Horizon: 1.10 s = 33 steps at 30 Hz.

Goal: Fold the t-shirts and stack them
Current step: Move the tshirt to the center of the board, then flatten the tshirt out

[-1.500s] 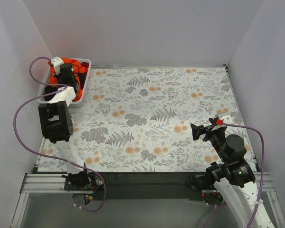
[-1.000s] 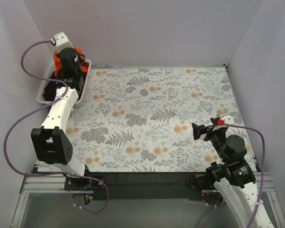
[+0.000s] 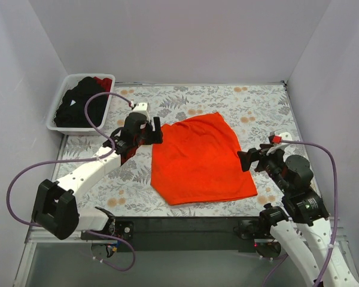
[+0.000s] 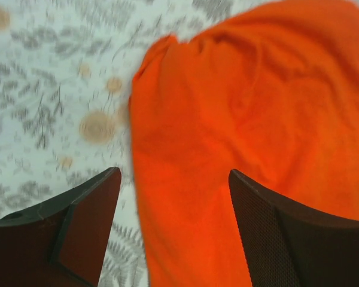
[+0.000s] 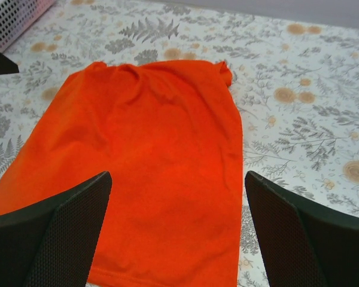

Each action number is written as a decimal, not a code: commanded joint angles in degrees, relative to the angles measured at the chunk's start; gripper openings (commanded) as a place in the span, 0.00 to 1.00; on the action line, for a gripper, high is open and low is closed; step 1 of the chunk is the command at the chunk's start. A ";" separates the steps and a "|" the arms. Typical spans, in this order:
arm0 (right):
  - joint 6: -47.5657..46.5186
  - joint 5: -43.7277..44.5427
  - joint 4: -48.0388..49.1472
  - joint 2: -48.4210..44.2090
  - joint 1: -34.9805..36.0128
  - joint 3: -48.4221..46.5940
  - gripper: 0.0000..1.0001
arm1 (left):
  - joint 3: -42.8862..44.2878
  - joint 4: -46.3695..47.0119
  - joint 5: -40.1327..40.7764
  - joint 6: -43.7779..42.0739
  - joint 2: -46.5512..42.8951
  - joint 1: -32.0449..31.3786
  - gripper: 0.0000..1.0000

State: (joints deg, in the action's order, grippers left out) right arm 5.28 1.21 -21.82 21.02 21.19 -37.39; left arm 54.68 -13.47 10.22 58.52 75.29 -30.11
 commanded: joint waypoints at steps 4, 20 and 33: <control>5.34 -2.97 -0.68 12.52 0.34 -1.81 0.98 | -8.79 -2.61 -1.68 6.42 -8.22 0.22 0.72; 11.50 -3.09 0.12 49.99 6.40 -0.50 0.64 | -14.25 -2.78 -3.54 7.75 -8.66 0.14 0.70; 22.06 -11.30 4.15 72.19 35.39 -7.50 0.61 | -14.86 -4.45 5.95 8.80 -15.60 0.23 0.68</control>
State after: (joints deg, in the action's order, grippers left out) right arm 22.76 -0.23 -17.96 83.64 49.93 -42.50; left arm 39.99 -16.97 11.40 66.39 62.87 -30.11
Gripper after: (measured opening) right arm 0.609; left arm 0.683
